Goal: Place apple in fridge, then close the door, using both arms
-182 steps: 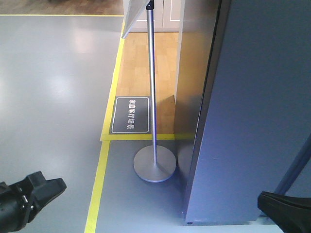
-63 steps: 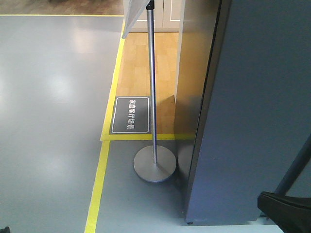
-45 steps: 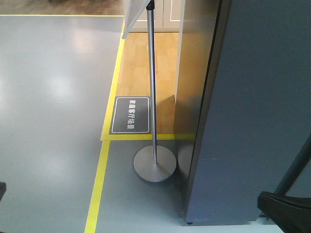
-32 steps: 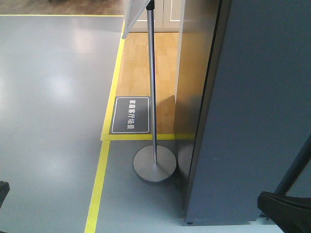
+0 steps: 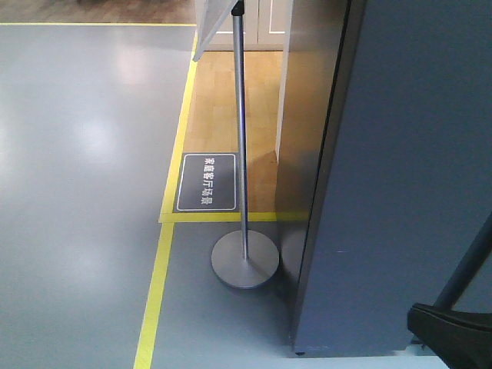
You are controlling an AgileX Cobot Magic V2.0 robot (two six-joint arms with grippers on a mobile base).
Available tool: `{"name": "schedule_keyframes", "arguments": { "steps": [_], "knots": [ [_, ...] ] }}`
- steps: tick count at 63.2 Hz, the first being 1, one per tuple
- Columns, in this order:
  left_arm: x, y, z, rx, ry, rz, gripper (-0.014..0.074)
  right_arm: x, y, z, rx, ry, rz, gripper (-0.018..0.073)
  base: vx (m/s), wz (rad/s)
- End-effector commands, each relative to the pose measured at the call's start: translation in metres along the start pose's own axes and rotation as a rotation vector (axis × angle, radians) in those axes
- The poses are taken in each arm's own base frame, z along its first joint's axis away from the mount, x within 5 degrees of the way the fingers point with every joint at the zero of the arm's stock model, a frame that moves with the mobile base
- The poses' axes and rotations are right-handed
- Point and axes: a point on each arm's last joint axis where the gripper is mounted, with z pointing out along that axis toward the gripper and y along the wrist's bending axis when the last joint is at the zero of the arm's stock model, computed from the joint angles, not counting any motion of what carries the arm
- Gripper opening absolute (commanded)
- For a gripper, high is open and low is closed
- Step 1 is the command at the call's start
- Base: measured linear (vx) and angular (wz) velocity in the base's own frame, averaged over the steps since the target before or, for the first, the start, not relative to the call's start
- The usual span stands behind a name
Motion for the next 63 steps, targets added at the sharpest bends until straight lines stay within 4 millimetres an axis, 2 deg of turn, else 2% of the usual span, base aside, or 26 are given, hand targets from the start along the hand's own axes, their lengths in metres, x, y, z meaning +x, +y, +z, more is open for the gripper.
{"name": "schedule_keyframes", "arguments": {
  "steps": [1, 16, 63],
  "knots": [
    [0.008, 0.002, -0.004, -0.055, 0.002, -0.009, -0.0006, -0.011, -0.002, -0.002, 0.015, -0.060, 0.021, -0.0003, 0.00, 0.00],
    [0.011, 0.010, -0.006, -0.204, 0.027, -0.165, -0.0006, -0.011, -0.001, -0.002, 0.013, -0.059, 0.021, -0.0003, 0.00, 0.00],
    [0.010, 0.013, -0.007, -0.256, 0.031, -0.162, -0.0006, -0.011, -0.001, -0.002, 0.013, -0.059, 0.021, -0.0003, 0.00, 0.00]
  ]
}}
